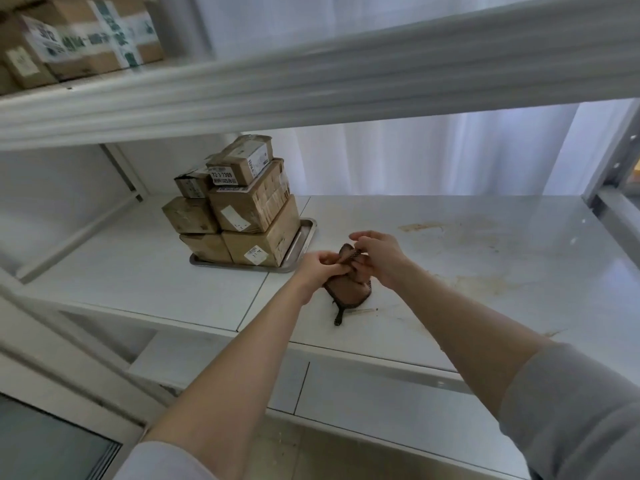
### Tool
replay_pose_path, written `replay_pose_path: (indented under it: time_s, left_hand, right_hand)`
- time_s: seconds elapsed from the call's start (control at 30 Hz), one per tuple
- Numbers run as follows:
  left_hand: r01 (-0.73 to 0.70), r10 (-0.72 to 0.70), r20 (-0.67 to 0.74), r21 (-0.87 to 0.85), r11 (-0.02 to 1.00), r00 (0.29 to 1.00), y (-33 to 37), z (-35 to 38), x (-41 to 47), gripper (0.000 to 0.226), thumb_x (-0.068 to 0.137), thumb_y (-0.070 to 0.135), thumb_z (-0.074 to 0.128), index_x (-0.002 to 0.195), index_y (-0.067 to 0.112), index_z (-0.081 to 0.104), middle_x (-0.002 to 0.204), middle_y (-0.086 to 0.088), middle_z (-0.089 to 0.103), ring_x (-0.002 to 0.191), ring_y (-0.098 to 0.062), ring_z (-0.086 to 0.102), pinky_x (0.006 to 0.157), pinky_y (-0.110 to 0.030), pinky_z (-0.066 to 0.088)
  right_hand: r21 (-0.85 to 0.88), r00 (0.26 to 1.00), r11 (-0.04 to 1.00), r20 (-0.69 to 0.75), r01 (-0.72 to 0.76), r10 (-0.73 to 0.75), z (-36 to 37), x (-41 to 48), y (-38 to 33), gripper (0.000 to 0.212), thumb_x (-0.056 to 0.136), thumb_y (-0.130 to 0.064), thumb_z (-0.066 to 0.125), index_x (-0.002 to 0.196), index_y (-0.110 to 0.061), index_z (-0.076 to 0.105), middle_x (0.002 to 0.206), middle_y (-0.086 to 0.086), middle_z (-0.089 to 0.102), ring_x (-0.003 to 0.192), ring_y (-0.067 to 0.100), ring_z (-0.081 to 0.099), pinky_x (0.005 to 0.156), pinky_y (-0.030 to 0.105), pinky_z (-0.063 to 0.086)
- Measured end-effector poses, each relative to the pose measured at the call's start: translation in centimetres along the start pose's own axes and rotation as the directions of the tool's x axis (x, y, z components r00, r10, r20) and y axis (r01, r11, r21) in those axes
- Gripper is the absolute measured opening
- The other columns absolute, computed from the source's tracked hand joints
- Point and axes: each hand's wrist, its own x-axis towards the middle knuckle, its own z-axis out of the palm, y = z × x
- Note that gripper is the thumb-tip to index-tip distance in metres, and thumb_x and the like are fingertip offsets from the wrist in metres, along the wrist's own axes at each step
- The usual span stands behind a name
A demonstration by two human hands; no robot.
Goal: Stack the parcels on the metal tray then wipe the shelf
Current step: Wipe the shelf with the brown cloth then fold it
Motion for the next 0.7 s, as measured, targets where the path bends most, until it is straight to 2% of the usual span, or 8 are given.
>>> replay_pose_path:
  time_s: [0.07, 0.13, 0.2, 0.27, 0.37, 0.47, 0.63, 0.7]
  left_hand:
    - [-0.033, 0.033, -0.069, 0.000, 0.999, 0.997, 0.1, 0.1, -0.3, 0.027, 0.085, 0.008, 0.066, 0.112, 0.002, 0.064, 0.082, 0.001, 0.063, 0.085, -0.016, 0.059, 0.070, -0.022, 0.050]
    - [-0.064, 0.064, -0.141, 0.002, 0.998, 0.988, 0.4, 0.0, -0.5, 0.023, 0.090, 0.009, 0.059, 0.112, 0.003, 0.064, 0.081, 0.001, 0.061, 0.082, -0.015, 0.058, 0.063, -0.017, 0.046]
    - [-0.084, 0.086, -0.164, 0.021, 0.996, 0.983, 0.9, -0.4, -0.6, 0.022, 0.094, 0.017, 0.055, 0.111, 0.007, 0.065, 0.085, -0.001, 0.064, 0.082, -0.014, 0.059, 0.065, -0.018, 0.047]
    - [-0.088, 0.092, -0.111, 0.037, 0.995, 0.990, 1.4, -0.8, -1.0, 0.028, 0.096, 0.030, 0.053, 0.110, 0.009, 0.066, 0.087, -0.001, 0.066, 0.082, -0.013, 0.061, 0.068, -0.020, 0.049]
    - [-0.065, 0.069, -0.061, 0.067, 0.996, 0.996, 1.9, -1.5, -1.7, 0.034, 0.091, 0.039, 0.058, 0.110, 0.012, 0.061, 0.088, 0.001, 0.065, 0.082, -0.013, 0.063, 0.068, -0.021, 0.049]
    - [-0.015, 0.017, -0.009, 0.170, 0.985, 1.000, 0.8, -3.1, -1.9, 0.035, 0.079, 0.023, 0.076, 0.108, 0.013, 0.061, 0.098, -0.004, 0.068, 0.093, -0.020, 0.064, 0.083, -0.032, 0.054]
    - [-0.151, 0.246, -0.218, 0.377, 0.914, 0.945, 0.8, -4.6, -2.6, 0.018, 0.083, 0.014, 0.069, 0.101, 0.013, 0.071, 0.075, 0.002, 0.065, 0.070, -0.010, 0.057, 0.064, -0.022, 0.044]
    - [-0.182, 0.252, -0.117, 0.423, 0.888, 0.961, 1.1, -4.7, -3.0, 0.019, 0.083, 0.014, 0.069, 0.102, 0.014, 0.071, 0.069, 0.006, 0.060, 0.064, -0.012, 0.054, 0.065, -0.025, 0.043]
  right_hand:
    - [0.007, 0.999, 1.000, -0.030, 0.012, -0.012, 0.5, 0.0, 0.0, 0.020, 0.091, 0.000, 0.048, 0.091, -0.012, 0.064, 0.073, 0.008, 0.055, 0.062, 0.018, 0.054, 0.060, 0.025, 0.049]
    - [-0.136, 0.996, 0.988, -0.046, 0.070, -0.076, 0.7, -0.1, 0.4, 0.015, 0.088, -0.007, 0.060, 0.100, -0.014, 0.063, 0.084, 0.006, 0.059, 0.068, 0.014, 0.056, 0.062, 0.024, 0.047]
    - [-0.288, 0.995, 0.952, 0.049, 0.102, -0.091, 0.5, -0.4, 0.7, 0.041, 0.084, -0.014, 0.068, 0.124, -0.017, 0.056, 0.108, 0.004, 0.057, 0.089, 0.014, 0.056, 0.070, 0.023, 0.042]
    - [-0.365, 0.986, 0.925, 0.162, 0.102, -0.044, 0.7, -0.9, 0.8, 0.047, 0.088, -0.012, 0.062, 0.133, -0.016, 0.051, 0.111, -0.001, 0.056, 0.087, 0.007, 0.056, 0.067, 0.017, 0.039]
    - [-0.432, 0.991, 0.893, 0.110, 0.122, -0.082, 1.4, -1.1, 0.8, 0.030, 0.088, -0.013, 0.060, 0.119, -0.012, 0.063, 0.094, 0.003, 0.065, 0.077, 0.011, 0.061, 0.060, 0.018, 0.044]
    - [-0.327, 0.990, 0.939, -0.048, 0.107, -0.130, 1.6, -0.8, 0.6, 0.017, 0.088, -0.015, 0.060, 0.102, -0.011, 0.067, 0.084, 0.005, 0.066, 0.077, 0.019, 0.061, 0.059, 0.026, 0.050]
    - [-0.383, 0.941, 0.896, -0.155, 0.224, -0.302, 0.7, -1.1, 0.0, 0.026, 0.084, 0.003, 0.044, 0.085, -0.017, 0.061, 0.090, 0.004, 0.062, 0.086, 0.020, 0.056, 0.066, 0.025, 0.047]
    - [-0.497, 0.933, 0.836, -0.130, 0.232, -0.336, 0.3, -1.5, 0.6, 0.036, 0.082, 0.006, 0.039, 0.073, -0.021, 0.060, 0.089, 0.007, 0.064, 0.081, 0.025, 0.063, 0.066, 0.034, 0.056]
